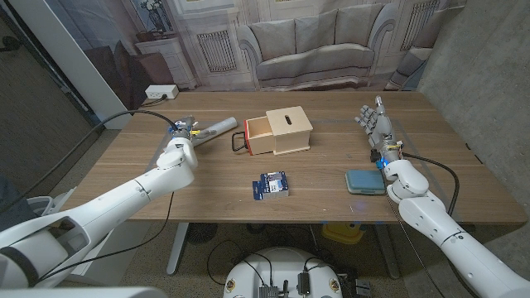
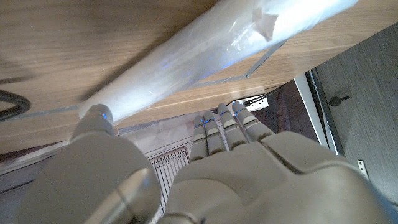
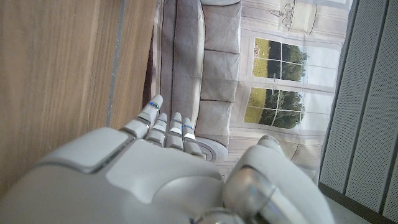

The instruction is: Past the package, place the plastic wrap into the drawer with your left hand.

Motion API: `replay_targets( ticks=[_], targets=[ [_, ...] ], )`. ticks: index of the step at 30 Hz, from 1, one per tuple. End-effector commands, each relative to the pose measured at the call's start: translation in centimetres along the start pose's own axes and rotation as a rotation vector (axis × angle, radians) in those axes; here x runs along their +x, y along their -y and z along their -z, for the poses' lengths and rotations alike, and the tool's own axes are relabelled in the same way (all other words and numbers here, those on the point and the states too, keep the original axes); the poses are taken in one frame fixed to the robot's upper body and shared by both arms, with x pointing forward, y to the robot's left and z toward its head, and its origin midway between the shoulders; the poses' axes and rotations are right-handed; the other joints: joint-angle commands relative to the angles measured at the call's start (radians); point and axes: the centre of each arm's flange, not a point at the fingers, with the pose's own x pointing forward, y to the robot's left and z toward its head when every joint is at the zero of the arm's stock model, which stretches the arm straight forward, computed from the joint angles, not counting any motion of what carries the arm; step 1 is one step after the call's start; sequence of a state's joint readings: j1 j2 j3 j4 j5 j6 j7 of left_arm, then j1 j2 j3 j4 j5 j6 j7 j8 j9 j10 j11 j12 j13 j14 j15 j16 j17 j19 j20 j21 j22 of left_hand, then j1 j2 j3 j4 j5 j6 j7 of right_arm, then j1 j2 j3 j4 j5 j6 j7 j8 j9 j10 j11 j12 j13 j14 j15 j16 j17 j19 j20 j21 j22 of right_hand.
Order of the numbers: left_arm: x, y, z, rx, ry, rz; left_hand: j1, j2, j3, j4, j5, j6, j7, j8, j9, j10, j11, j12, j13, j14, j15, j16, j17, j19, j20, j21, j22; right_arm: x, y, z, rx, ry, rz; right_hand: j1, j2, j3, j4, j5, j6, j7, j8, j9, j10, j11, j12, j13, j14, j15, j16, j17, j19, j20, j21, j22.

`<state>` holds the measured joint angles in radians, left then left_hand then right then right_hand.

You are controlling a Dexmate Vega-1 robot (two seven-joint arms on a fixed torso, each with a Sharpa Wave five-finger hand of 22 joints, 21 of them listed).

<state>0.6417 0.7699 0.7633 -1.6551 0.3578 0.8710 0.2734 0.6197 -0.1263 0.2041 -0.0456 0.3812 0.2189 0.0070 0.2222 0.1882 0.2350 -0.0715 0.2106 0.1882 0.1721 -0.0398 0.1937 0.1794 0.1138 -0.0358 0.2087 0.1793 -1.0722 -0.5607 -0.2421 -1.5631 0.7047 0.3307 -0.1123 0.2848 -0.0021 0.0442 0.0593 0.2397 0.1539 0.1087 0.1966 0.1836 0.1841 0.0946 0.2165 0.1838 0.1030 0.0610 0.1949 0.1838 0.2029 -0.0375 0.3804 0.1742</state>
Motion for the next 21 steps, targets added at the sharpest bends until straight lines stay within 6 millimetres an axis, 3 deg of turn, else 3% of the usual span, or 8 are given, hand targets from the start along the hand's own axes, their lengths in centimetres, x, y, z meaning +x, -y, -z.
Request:
replay_targets(
  ticks=[1, 21],
  targets=[
    [0.7, 1.1, -0.4, -0.008, -0.001, 0.043, 0.008, 0.001, 0.003, -0.009, 0.004, 0.011, -0.005, -0.002, 0.004, 0.004, -0.003, 0.0, 0.006, 0.006, -0.004, -0.003, 0.003, -0.003, -0.007, -0.001, 0.003, 0.4, -0.2, 0.2, 0.005, -0.004, 0.005, 0.005, 0.004, -0.006, -0.001, 0.0, 0.01, 0.0, 0.003, 0.004, 0.004, 0.0, 0.004, 0.002, 0.009, 0.002, 0.0, 0.003, 0.01, -0.006, -0.008, 0.003],
    [1.4, 2.6, -1.0, 0.002, -0.009, 0.087, 0.028, 0.007, 0.004, -0.017, 0.007, 0.019, -0.005, -0.002, 0.004, 0.012, -0.006, 0.001, 0.006, 0.009, -0.009, -0.002, 0.003, 0.0, -0.009, 0.0, 0.003, 0.7, 0.1, 0.3, 0.01, -0.006, 0.01, 0.004, 0.005, -0.009, -0.002, -0.001, 0.012, 0.0, 0.002, 0.004, 0.005, 0.003, 0.003, 0.002, 0.01, 0.003, -0.001, 0.003, 0.014, -0.003, -0.015, 0.003]
  ],
)
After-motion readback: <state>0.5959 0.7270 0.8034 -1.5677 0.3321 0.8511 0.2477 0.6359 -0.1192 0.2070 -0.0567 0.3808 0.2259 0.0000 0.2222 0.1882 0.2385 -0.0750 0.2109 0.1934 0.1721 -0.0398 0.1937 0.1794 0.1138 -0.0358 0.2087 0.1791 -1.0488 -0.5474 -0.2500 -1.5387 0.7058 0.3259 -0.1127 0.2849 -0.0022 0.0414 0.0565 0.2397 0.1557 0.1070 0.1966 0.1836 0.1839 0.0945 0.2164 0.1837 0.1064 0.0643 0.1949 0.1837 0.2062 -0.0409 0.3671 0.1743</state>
